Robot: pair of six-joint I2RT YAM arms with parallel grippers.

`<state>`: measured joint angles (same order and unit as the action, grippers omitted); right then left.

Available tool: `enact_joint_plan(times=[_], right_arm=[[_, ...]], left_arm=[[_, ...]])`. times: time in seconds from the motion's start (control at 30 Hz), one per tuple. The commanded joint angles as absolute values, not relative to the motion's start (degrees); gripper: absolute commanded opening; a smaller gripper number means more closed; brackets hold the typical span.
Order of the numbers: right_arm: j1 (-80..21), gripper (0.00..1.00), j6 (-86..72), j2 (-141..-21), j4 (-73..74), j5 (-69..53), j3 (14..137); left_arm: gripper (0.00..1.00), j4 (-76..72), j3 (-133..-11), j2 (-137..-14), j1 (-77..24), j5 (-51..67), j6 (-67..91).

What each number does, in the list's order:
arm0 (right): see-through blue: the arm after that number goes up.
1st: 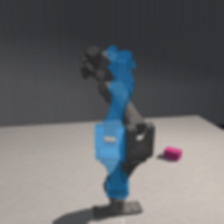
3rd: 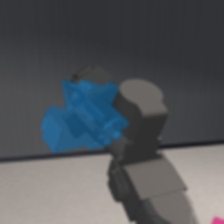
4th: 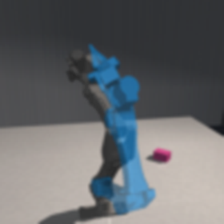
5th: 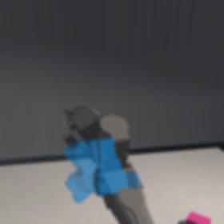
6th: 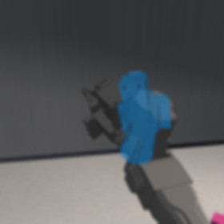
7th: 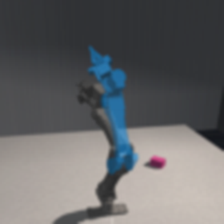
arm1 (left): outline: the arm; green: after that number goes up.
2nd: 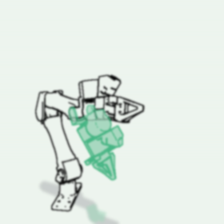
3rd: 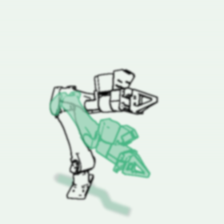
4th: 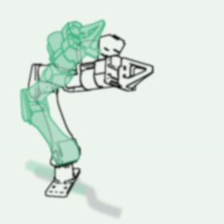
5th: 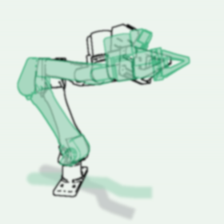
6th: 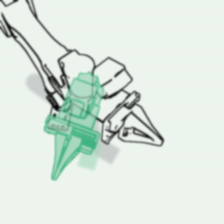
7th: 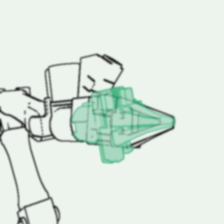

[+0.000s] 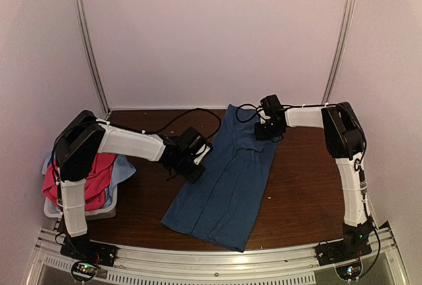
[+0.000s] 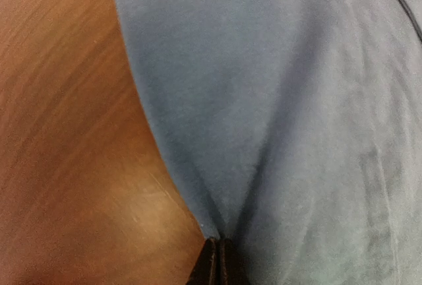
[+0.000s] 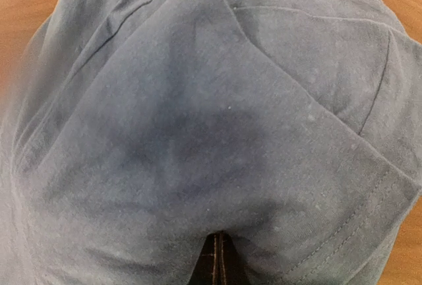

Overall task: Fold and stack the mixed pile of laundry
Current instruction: Rotate the rectangle-folded T-shirt at the center of the board.

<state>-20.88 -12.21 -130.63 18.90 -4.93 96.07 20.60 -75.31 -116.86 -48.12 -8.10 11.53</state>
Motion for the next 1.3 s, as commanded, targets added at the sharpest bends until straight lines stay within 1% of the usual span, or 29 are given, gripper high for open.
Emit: enact_joint_plan(times=[0.0, 0.13, 0.2, 0.4, 0.5, 0.53, 0.6, 0.7, 0.8, 0.97, 1.13, 1.27], right_arm=[[-25.27, 0.00, -9.38, -139.71, 26.66, -4.80, 107.36], [-28.49, 0.00, -8.34, -146.51, 30.21, -5.56, 119.32], [-28.86, 0.00, -8.70, -148.78, 32.07, -4.95, 123.68], [-26.59, 0.00, -10.47, -147.93, 32.39, -3.82, 124.89], [-25.34, 0.08, -10.68, -146.87, 32.20, -4.84, 124.85], [-25.07, 0.12, -10.64, -146.21, 32.02, -5.44, 124.62], [-24.69, 0.15, -10.49, -143.98, 31.02, -6.50, 123.52], [-24.23, 0.19, -10.46, -139.22, 27.95, -8.23, 119.89], [-23.79, 0.24, -10.70, -134.21, 25.30, -9.81, 115.73], [-23.07, 0.24, -10.81, -130.04, 22.34, -11.77, 109.61], [-23.07, 0.23, -11.57, -129.76, 19.42, -15.50, 104.42], [-23.25, 0.22, -12.45, -130.60, 17.66, -17.40, 101.84]], left_arm=[[0.02, 23.67, -66.01, -113.77, -52.89, -9.24, 19.00], [0.01, 20.79, -59.29, -110.71, -55.22, -7.43, 25.45], [0.01, 20.27, -58.07, -110.05, -55.28, -7.74, 26.88], [0.03, 20.73, -60.97, -110.55, -53.15, -9.56, 25.92], [0.06, 22.01, -63.48, -110.64, -51.42, -9.58, 23.85], [0.09, 22.19, -64.18, -110.26, -51.34, -8.93, 22.63], [0.14, 22.06, -65.35, -108.82, -51.12, -8.17, 20.39], [0.17, 22.15, -68.90, -107.05, -49.44, -6.69, 17.88], [0.18, 21.76, -74.69, -107.79, -45.16, -4.29, 17.17], [0.18, 20.48, -87.00, -116.50, -38.92, -1.00, 14.74], [0.17, 21.65, -100.00, -127.96, -38.38, -0.36, 11.29], [0.15, 21.16, -104.97, -134.23, -37.85, -0.18, 12.33]])
